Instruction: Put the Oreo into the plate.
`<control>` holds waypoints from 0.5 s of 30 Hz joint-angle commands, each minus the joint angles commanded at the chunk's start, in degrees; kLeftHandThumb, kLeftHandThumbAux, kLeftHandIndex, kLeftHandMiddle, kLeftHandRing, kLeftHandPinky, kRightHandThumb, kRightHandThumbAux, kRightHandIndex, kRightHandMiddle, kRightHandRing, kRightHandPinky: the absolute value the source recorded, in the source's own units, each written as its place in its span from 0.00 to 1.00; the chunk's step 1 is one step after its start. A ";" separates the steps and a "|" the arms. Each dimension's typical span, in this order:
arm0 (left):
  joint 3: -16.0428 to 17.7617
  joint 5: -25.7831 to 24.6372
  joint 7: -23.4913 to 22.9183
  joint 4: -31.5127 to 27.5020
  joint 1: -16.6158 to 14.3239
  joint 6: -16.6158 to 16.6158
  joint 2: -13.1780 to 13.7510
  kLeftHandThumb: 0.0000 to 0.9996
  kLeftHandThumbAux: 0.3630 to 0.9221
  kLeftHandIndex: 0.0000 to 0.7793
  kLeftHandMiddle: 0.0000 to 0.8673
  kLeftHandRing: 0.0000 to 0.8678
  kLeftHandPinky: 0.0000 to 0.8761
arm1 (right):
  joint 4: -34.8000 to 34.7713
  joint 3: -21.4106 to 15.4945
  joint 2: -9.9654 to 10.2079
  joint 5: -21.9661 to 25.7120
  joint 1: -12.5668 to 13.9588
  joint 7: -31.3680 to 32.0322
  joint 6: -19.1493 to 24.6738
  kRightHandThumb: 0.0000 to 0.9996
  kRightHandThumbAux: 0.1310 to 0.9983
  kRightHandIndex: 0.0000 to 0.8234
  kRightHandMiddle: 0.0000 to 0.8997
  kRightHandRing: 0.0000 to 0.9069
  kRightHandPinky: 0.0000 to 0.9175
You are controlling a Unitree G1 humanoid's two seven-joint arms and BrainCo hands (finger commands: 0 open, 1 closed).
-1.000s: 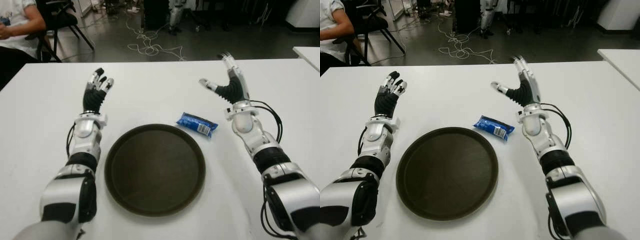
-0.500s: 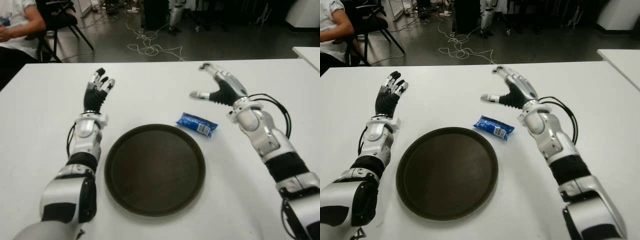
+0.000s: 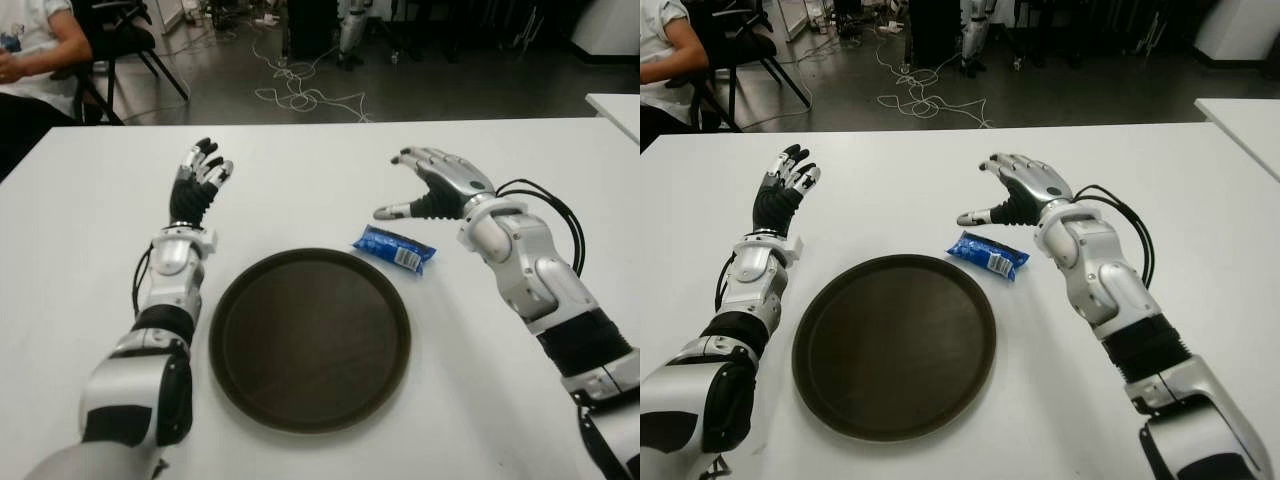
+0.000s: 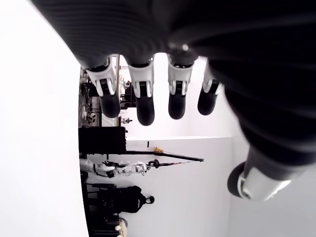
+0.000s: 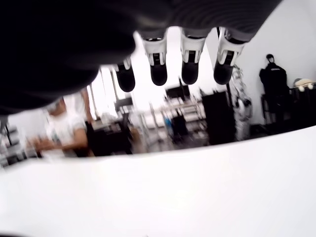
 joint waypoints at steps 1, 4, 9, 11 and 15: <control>0.06 -0.07 -0.06 0.09 -0.01 0.03 0.02 0.00 0.49 0.12 0.16 0.13 0.12 | 0.93 0.39 0.08 -0.44 -0.41 0.10 0.22 0.00 0.18 0.00 0.00 0.00 0.00; 0.10 -0.02 -0.02 0.26 -0.05 -0.03 0.08 0.00 0.49 0.13 0.16 0.13 0.12 | 1.47 0.92 0.09 -1.34 -0.83 0.77 0.80 0.00 0.16 0.00 0.00 0.00 0.00; 0.04 0.24 0.20 0.58 -0.18 -0.23 0.19 0.00 0.50 0.13 0.17 0.14 0.12 | 2.40 1.61 0.21 -2.16 -1.36 1.87 1.51 0.00 0.16 0.00 0.00 0.00 0.01; -0.13 0.52 0.43 0.66 -0.17 -0.37 0.27 0.00 0.51 0.13 0.17 0.14 0.13 | 3.44 1.73 0.51 -2.34 -1.61 1.83 1.66 0.00 0.15 0.01 0.01 0.00 0.01; -0.75 1.48 1.47 0.70 -0.03 -0.75 0.40 0.00 0.52 0.12 0.17 0.14 0.13 | 9.08 2.18 1.77 -2.48 -2.96 -0.74 1.10 0.00 0.15 0.01 0.02 0.02 0.03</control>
